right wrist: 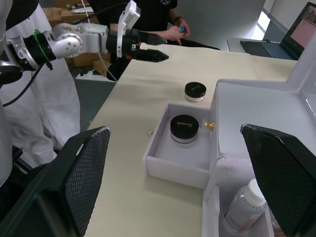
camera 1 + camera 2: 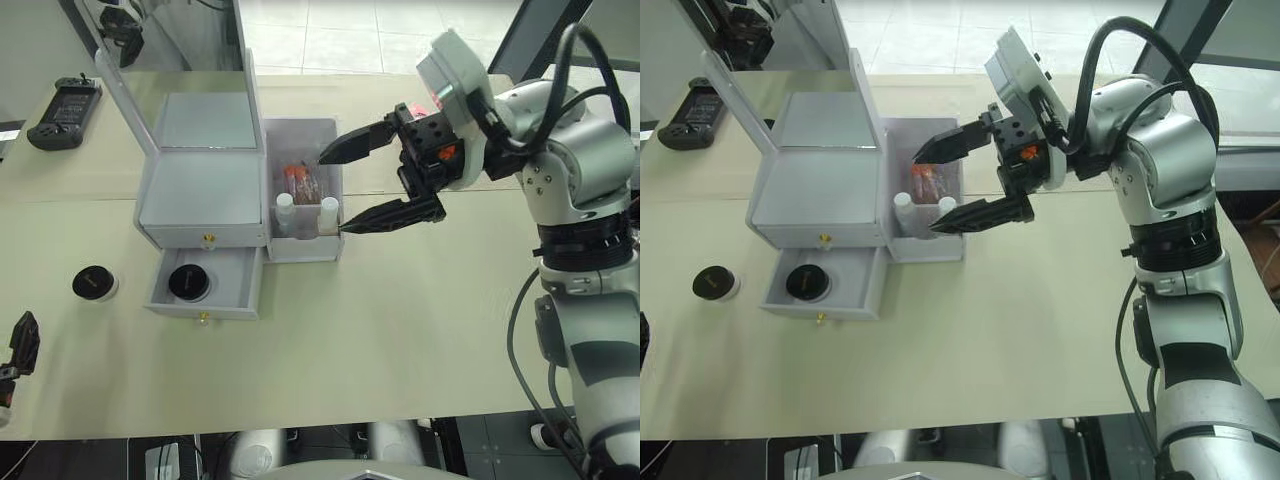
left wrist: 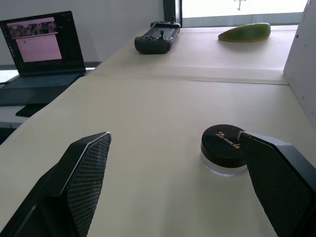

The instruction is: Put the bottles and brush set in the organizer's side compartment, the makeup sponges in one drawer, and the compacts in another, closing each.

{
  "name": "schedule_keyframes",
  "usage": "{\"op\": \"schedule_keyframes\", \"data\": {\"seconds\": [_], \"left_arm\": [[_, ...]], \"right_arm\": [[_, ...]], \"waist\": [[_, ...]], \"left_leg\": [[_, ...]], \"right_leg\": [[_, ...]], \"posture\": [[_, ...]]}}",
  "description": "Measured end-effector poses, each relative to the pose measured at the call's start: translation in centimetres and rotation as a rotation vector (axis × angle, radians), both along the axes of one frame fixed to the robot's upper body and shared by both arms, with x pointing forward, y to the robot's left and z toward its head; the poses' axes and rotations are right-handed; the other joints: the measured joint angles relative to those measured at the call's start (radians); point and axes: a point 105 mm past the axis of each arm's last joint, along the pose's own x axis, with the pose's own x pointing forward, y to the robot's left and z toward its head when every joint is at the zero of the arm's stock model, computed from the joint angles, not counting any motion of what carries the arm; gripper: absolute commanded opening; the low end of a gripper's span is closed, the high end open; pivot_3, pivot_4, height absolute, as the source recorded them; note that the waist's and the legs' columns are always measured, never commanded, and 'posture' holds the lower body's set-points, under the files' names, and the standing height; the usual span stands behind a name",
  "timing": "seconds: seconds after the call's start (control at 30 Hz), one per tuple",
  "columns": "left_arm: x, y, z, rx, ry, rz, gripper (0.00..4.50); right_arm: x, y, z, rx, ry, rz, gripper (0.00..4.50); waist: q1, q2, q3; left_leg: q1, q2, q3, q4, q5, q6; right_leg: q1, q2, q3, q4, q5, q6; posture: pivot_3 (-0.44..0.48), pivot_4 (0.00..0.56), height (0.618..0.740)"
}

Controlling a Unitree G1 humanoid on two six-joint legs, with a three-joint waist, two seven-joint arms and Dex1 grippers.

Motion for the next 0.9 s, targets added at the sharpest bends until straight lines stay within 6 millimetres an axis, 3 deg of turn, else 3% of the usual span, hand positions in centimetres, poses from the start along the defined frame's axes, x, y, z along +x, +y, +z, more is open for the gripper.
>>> {"op": "schedule_keyframes", "data": {"seconds": [0.13, 0.27, 0.37, 0.5, 0.9], "left_arm": [[3.3, -1.9, -2.3, -0.106, 0.032, -0.051, 4.44], [5.5, -1.9, -2.6, -0.120, 0.048, -0.048, 4.44], [6.4, -1.4, -2.9, -0.112, 0.068, -0.028, 4.44], [7.5, -1.6, -5.0, -0.144, 0.126, -0.025, 4.44], [10.2, -1.2, -4.7, -0.108, 0.135, 0.000, 4.44]], "right_arm": [[0.4, 0.3, 0.4, -0.003, -0.016, -0.050, 4.50], [1.1, 0.7, 1.3, 0.004, -0.011, -0.130, 4.50], [0.8, 0.6, 2.2, 0.011, 0.030, -0.152, 4.50], [1.0, 0.1, 2.4, -0.009, 0.029, -0.222, 4.50], [-0.1, 0.0, 2.1, -0.019, -0.017, -0.241, 4.50]], "waist": [[0.003, -0.001, 0.000], [-0.003, -0.001, -0.001], [-0.007, -0.001, -0.001], [-0.009, -0.001, -0.001], [-0.003, -0.001, -0.001]], "left_leg": [[-0.001, 0.000, 0.000, 0.001, 0.000, 0.000], [-0.001, 0.000, 0.001, 0.001, 0.000, 0.000], [-0.001, 0.000, 0.001, 0.001, 0.000, 0.000], [-0.001, 0.000, 0.001, 0.001, 0.000, 0.000], [-0.001, 0.000, 0.001, 0.001, 0.001, 0.000]], "right_leg": [[0.000, 0.001, 0.000, 0.001, 0.000, 0.000], [-0.001, 0.004, -0.001, 0.002, 0.000, 0.000], [-0.001, 0.004, -0.001, 0.002, 0.000, 0.000], [-0.001, 0.004, -0.002, 0.001, 0.000, 0.000], [-0.001, 0.004, -0.003, 0.002, 0.000, 0.000]], "posture": [[0.000, 0.150, 0.740], [0.000, 0.150, 0.740], [0.000, 0.150, 0.740], [0.000, 0.150, 0.740], [0.000, 0.150, 0.740]]}}
